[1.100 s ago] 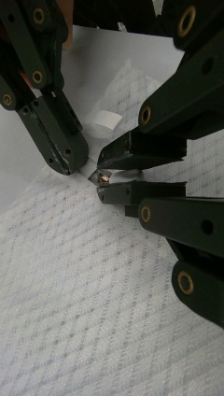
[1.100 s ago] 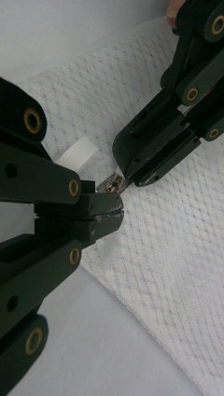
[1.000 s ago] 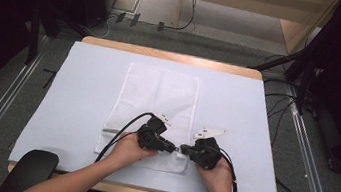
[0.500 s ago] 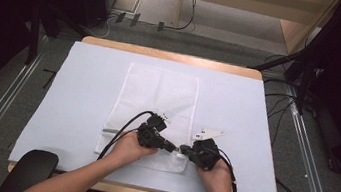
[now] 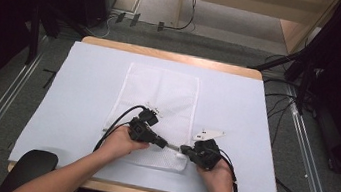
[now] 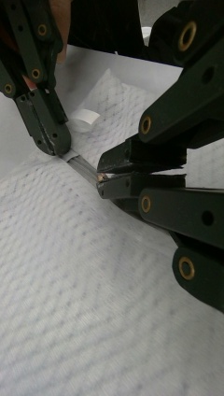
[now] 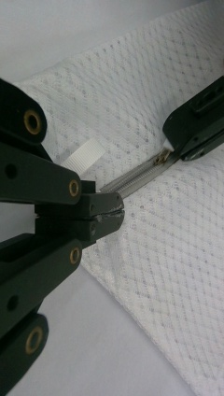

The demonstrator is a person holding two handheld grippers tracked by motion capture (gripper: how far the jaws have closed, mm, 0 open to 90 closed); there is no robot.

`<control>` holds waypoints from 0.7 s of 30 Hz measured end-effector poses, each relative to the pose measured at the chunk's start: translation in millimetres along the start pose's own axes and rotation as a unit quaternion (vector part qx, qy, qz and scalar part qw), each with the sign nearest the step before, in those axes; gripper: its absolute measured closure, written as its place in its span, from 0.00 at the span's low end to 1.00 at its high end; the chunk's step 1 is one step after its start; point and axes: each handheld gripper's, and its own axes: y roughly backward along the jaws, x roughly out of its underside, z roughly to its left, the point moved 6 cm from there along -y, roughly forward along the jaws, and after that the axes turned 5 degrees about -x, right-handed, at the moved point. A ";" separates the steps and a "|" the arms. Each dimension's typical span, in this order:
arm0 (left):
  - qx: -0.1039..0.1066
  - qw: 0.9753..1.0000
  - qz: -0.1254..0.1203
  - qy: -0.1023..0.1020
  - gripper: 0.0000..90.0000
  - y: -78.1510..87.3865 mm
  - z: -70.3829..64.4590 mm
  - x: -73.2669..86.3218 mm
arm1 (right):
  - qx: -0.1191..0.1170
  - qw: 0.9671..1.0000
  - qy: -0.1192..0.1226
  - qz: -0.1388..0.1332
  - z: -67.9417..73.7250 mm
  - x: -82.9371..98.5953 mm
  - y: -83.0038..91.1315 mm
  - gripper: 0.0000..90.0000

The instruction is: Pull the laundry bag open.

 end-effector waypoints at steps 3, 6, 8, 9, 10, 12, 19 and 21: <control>-0.003 1.000 0.000 0.002 0.98 8.0 4.5 3.4 | -0.003 1.000 0.000 0.000 -0.4 0.1 0.2 1.00; -0.002 1.000 0.000 0.009 0.98 16.8 9.8 8.1 | -0.003 1.000 -0.001 0.001 -0.4 0.2 0.4 1.00; -0.009 1.000 0.000 0.009 0.98 23.7 14.9 12.6 | -0.004 1.000 -0.002 0.002 -0.6 0.2 0.7 1.00; -0.011 1.000 0.003 0.011 0.98 27.5 18.0 15.8 | -0.005 1.000 -0.002 0.003 -0.8 0.2 0.8 1.00; -0.017 1.000 0.000 0.012 0.98 32.4 22.0 18.9 | -0.004 1.000 -0.004 0.003 -0.7 0.1 0.8 1.00; -0.019 1.000 -0.006 0.020 0.98 44.2 30.8 26.3 | -0.005 1.000 -0.004 0.004 -0.6 0.0 0.8 1.00; -0.040 0.998 -0.010 0.039 0.98 72.3 54.2 51.1 | -0.008 1.000 0.000 0.001 -1.5 0.1 0.4 1.00; -0.041 0.998 -0.014 0.044 0.98 79.5 58.2 56.8 | -0.009 1.000 0.003 0.000 -1.8 0.0 0.3 1.00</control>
